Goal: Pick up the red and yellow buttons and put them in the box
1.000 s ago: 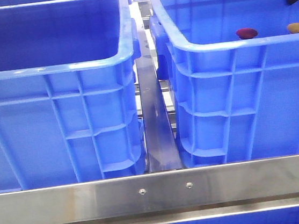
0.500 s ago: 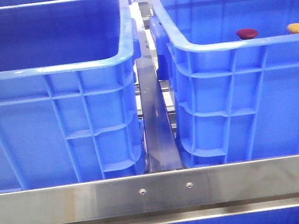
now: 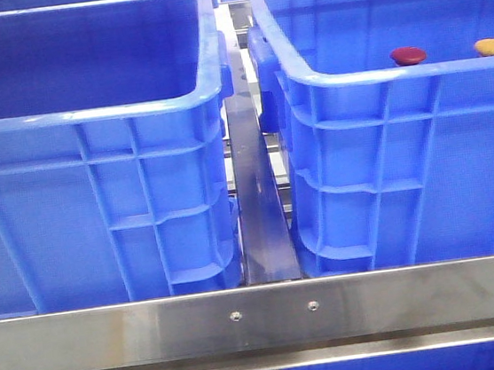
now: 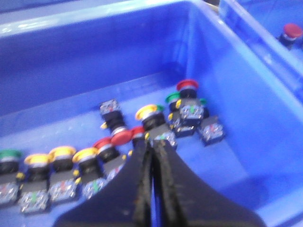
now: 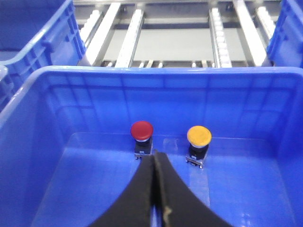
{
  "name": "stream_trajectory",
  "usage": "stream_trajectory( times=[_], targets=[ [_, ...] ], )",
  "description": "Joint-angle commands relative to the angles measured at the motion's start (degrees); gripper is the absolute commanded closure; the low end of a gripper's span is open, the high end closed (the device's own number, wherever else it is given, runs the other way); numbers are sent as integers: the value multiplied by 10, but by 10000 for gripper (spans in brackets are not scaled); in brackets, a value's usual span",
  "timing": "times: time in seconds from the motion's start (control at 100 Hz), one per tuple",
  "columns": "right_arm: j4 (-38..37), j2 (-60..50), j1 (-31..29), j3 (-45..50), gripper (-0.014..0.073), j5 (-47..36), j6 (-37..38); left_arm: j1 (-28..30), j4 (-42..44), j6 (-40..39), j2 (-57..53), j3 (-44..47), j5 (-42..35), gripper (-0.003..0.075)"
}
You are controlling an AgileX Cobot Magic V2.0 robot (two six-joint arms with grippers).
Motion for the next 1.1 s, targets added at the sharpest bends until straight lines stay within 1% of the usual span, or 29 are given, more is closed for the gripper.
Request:
stream_trajectory(
  times=[0.0, 0.19, 0.33, 0.54, 0.67, 1.09],
  targets=[
    [14, -47, 1, 11, 654, -25, -4, 0, -2, -8, -32, 17, -62, 741],
    [14, -149, 1, 77, 654, -20, -4, 0, -2, -8, -106, 96, -103, 741],
    [14, -217, 1, 122, 654, -9, -4, 0, -11, -8, -163, 135, -105, 741],
    [14, -299, 1, 165, 654, 30, -5, 0, -11, -7, -241, 177, -104, 740],
    [14, -317, 1, 170, 654, 42, -5, 0, -11, -7, -268, 189, -99, 740],
    [14, -317, 1, 170, 654, 56, -5, 0, -11, -7, -269, 189, -92, 740]
  ],
)
